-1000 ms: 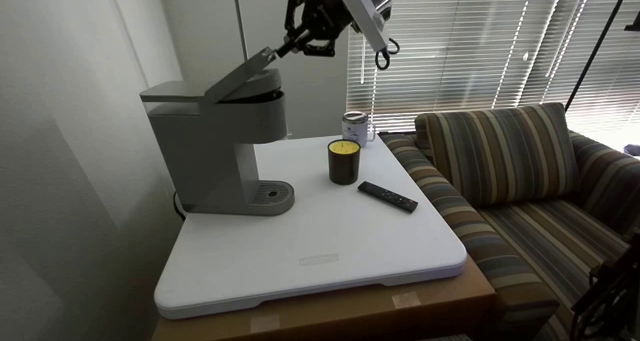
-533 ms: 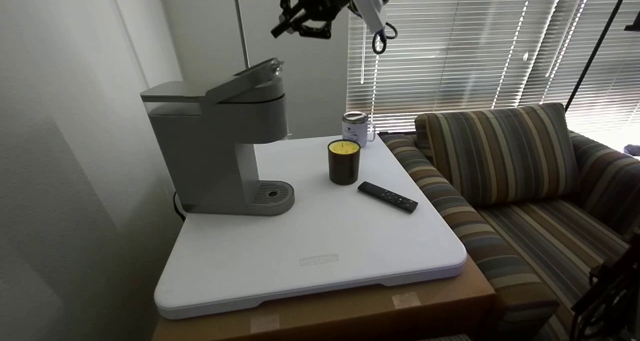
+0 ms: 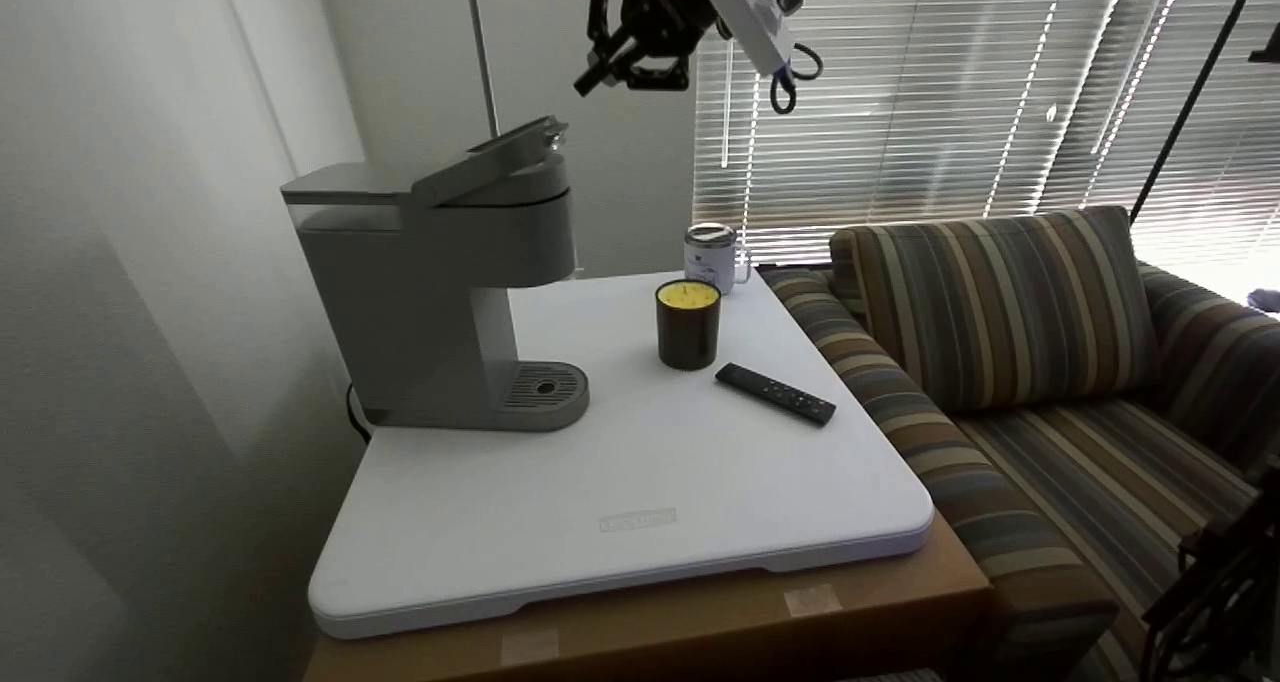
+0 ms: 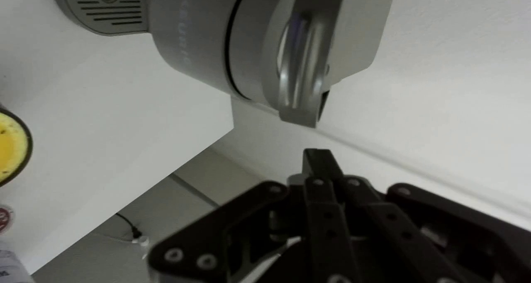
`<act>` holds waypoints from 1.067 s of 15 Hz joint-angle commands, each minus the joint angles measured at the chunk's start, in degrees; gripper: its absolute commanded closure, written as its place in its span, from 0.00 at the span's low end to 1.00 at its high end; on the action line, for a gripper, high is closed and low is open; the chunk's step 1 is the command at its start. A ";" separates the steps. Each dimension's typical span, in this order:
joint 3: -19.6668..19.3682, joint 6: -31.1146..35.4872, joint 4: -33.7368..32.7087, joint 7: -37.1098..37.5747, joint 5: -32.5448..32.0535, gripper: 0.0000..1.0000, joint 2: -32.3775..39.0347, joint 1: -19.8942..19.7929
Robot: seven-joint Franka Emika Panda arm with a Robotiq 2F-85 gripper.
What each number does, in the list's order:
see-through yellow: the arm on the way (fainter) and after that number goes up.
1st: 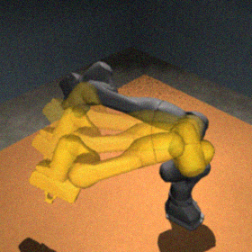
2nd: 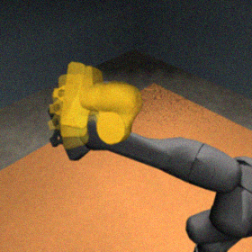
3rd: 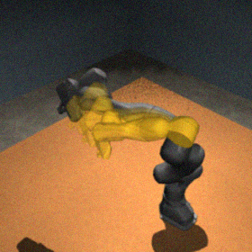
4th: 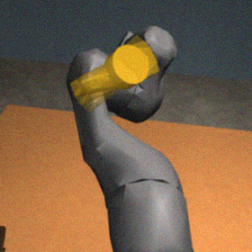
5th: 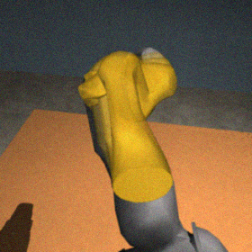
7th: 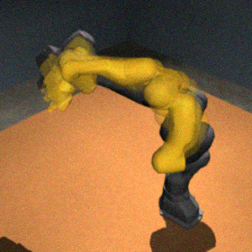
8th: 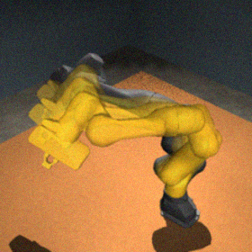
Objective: Open the coffee machine chamber
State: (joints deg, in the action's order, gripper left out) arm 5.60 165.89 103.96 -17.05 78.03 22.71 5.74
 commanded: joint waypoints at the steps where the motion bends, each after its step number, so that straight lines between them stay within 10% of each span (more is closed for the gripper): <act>1: -1.17 1.30 4.47 5.80 -3.86 1.00 -1.68 1.32; 16: 1.55 -1.33 3.06 9.61 -2.06 1.00 0.49 0.92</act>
State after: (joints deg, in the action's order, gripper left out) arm 5.99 166.12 108.29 -5.35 72.63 22.92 8.07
